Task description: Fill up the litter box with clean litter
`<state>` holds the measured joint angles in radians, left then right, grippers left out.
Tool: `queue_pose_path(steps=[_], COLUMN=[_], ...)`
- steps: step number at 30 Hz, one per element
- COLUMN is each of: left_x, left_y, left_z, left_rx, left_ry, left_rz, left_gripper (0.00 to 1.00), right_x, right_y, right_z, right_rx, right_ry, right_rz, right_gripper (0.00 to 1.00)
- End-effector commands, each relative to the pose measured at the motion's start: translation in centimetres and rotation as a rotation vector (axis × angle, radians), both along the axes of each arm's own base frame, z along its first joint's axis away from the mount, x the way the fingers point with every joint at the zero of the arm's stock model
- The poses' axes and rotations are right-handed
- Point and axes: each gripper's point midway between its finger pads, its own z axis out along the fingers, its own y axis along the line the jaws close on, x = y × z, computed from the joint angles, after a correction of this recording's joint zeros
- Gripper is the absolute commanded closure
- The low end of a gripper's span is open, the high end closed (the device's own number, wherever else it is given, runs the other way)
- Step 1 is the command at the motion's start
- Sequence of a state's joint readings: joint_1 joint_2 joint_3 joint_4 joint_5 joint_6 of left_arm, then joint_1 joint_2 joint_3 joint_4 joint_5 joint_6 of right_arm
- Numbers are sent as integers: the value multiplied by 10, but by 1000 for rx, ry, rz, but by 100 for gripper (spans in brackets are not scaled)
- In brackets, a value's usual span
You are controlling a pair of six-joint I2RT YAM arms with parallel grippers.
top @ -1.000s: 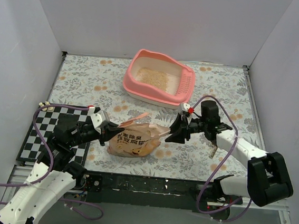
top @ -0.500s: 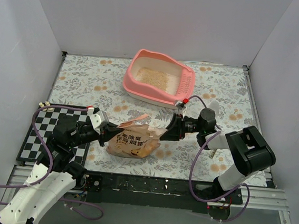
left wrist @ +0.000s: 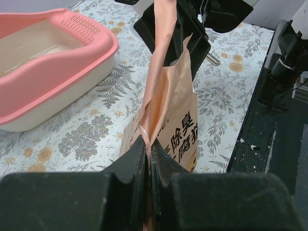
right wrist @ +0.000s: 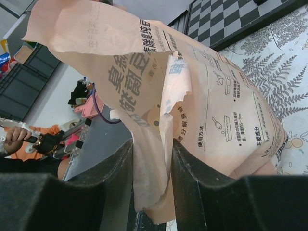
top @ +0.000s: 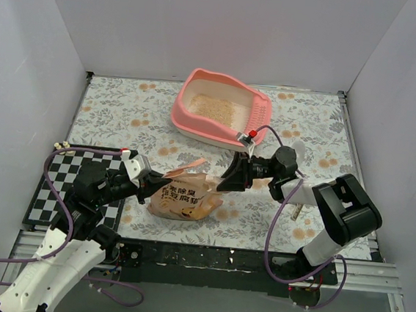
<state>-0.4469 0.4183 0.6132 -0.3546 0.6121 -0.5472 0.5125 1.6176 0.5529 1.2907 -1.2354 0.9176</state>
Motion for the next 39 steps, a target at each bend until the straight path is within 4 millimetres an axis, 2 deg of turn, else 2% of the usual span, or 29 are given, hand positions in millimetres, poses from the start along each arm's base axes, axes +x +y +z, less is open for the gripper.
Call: queue_pose_path(steps=[1, 4, 8, 11, 18, 21, 23, 24, 27, 30, 35, 39], left_x=[2, 2, 3, 4, 4, 9, 14, 17, 23, 23, 10, -1], left_y=[-2, -2, -1, -1, -3, -6, -7, -8, -9, -12, -26, -34], left_z=[32, 32, 33, 34, 51, 54, 56, 55, 54, 52, 48, 31], left_rx=[-50, -52, -53, -53, -87, -92, -98, -100, -113, -129, -148, -160], left_ry=[-124, -122, -124, -128, -140, -119, -100, -92, -87, -102, -141, -63], left_rz=[-6, -6, -1, 5, -2, -2, 13, 18, 36, 17, -114, -192], left_gripper=[100, 100, 100, 100, 100, 100, 100, 100, 99, 92, 66, 55], right_x=[-8, -11, -12, -12, -20, -6, 8, 11, 20, 28, 42, 43], right_y=[2, 5, 7, 7, -4, 1, 3, 3, 2, -1, -15, -32], right_z=[59, 57, 55, 57, 73, 69, 50, 55, 58, 54, 37, 36], right_rx=[300, 302, 294, 302, 325, 255, 106, 89, 45, -9, -137, -168], right_ry=[-522, -522, -515, -528, -670, -728, -711, -777, -801, -807, -793, -788], right_rz=[31, 46, 66, 64, 35, -33, -85, -97, -154, -207, -333, -430], right_gripper=[58, 62, 79, 99, 99, 99, 99, 99, 99, 99, 99, 99])
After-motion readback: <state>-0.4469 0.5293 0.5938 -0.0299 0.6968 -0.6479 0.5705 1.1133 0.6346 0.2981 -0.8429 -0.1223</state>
